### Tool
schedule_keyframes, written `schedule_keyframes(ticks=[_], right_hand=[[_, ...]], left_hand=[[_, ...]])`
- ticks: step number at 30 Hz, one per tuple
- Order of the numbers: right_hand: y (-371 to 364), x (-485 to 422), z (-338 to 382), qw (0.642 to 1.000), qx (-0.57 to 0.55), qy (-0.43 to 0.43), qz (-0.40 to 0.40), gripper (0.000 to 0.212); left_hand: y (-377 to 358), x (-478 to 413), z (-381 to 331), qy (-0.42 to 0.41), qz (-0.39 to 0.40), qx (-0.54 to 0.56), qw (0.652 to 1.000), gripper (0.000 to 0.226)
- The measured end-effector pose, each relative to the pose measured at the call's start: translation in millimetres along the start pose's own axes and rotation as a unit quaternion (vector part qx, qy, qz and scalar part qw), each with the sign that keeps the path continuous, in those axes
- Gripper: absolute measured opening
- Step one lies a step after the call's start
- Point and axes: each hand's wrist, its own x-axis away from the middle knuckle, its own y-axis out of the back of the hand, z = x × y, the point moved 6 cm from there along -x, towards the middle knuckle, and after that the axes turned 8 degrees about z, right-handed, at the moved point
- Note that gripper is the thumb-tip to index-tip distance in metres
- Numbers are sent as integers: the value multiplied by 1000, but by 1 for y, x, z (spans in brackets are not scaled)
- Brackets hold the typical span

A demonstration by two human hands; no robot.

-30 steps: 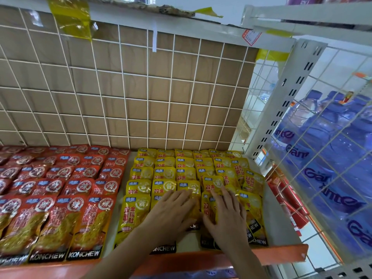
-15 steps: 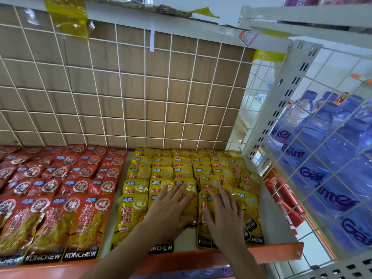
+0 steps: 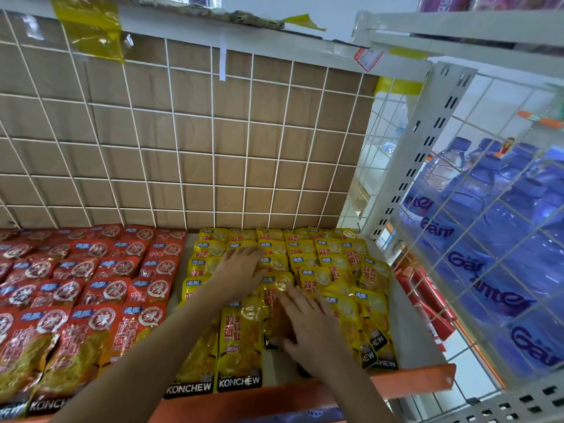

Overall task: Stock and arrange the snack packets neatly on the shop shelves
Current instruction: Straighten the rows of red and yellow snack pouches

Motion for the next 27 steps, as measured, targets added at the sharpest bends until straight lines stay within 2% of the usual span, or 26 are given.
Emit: schedule_keyframes(ticks=[2,6,15,27], right_hand=[[-3,-4,4,998,-8,32,50,76],[-6,-5,1,996,-14,35,78,80],[-3,-6,3,996,-22,35,82,80],[-3,-9,2,995,-42,30,83,82]], left_hand=[[2,-4,1,-14,-5,1,1000,50],[5,-8,1,-38,-28,0,999,44],[3,-13,7,-58,-62,16,996,42],[3,-15,8,-100,-64,11,993,42]])
